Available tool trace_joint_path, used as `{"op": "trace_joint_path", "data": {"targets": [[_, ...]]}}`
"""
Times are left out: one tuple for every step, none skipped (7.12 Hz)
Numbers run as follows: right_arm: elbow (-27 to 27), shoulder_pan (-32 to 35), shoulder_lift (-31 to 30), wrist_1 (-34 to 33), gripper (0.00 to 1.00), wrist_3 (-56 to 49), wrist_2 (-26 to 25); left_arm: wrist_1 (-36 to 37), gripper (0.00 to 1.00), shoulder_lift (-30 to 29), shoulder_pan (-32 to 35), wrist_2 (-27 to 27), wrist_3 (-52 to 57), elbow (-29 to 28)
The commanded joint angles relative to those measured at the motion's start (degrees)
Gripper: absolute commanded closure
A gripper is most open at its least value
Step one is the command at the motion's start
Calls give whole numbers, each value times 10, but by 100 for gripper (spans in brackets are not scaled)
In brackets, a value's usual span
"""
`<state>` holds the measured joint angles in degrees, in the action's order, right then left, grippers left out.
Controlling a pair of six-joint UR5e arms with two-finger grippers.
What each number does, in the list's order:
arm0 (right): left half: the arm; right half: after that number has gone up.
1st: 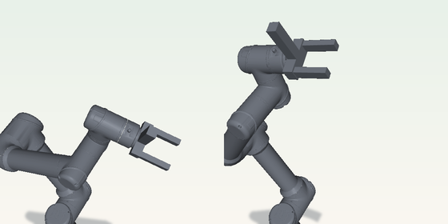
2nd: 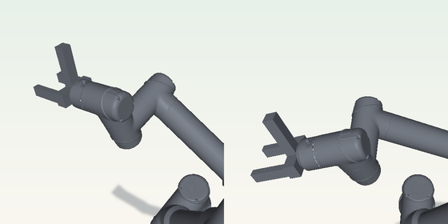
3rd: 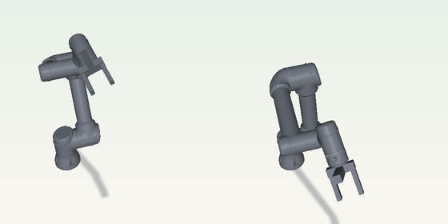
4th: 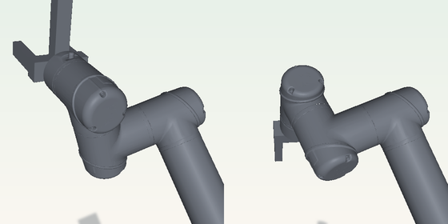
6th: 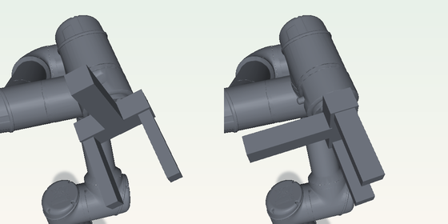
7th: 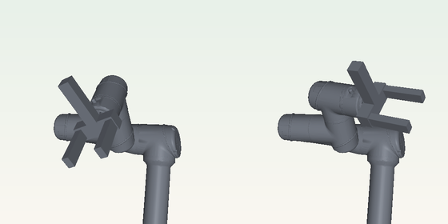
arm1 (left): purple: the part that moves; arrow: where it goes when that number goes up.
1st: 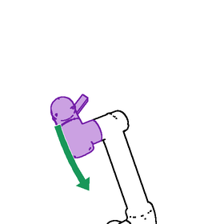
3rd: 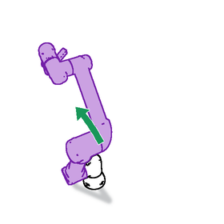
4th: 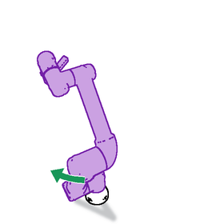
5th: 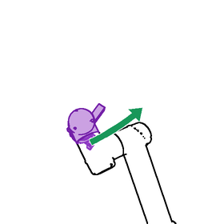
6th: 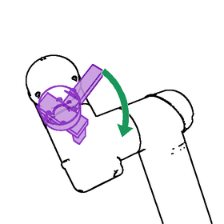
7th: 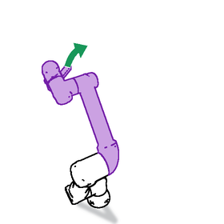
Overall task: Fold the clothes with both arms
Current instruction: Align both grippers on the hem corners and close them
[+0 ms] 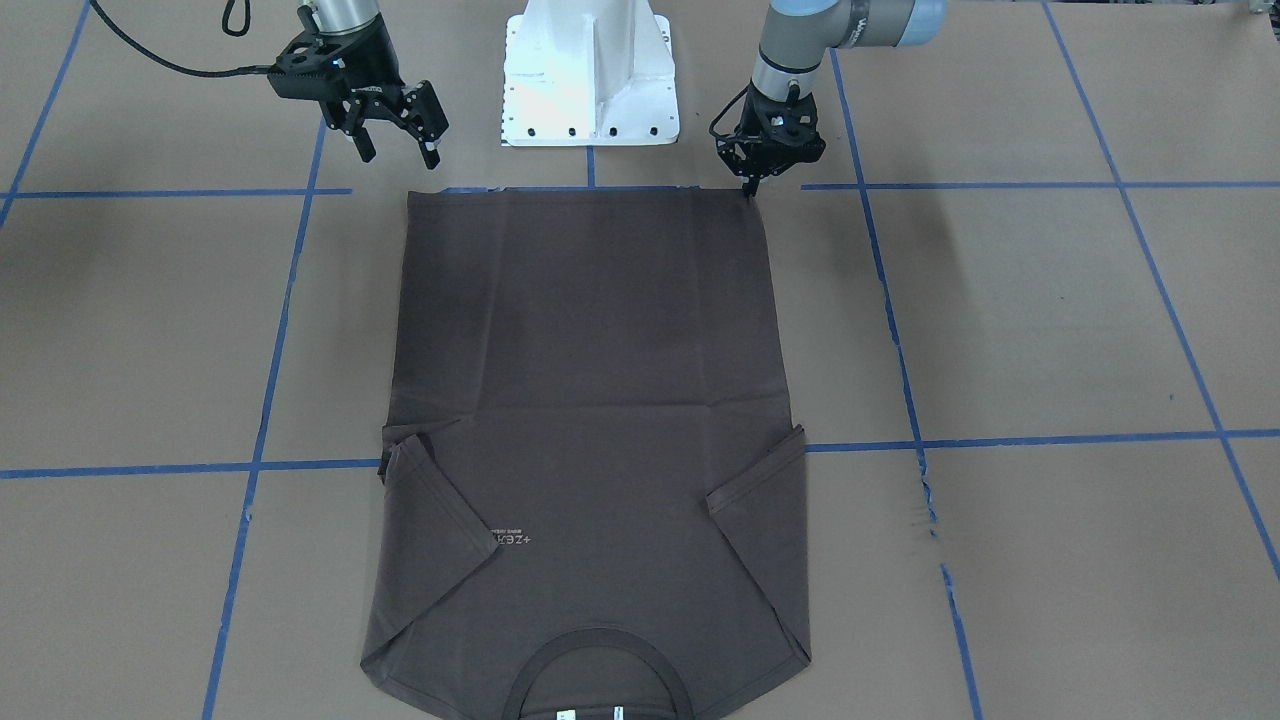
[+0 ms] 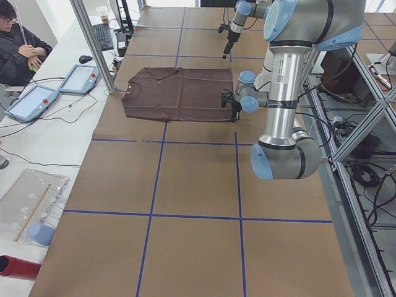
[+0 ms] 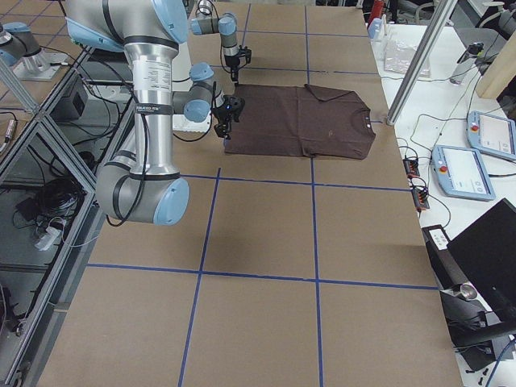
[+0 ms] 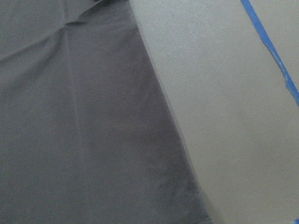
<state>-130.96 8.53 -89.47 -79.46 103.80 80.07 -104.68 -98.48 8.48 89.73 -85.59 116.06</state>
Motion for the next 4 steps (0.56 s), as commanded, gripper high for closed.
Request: {"op": "trace_joint_path", "data": {"targets": [[0,1,0,0,2,0,0,0,100,0,0,0,-1,3],[1,-1,0,-1,2,1,0,-1,100,0,1,0,0,5],[6,-9,2,-1,10,10,-16,-1,100,-8,3,-1,-1,6],[22,-35,6,1,41,64,-56,-1,100,-14,5,-2,-3,6]]}}
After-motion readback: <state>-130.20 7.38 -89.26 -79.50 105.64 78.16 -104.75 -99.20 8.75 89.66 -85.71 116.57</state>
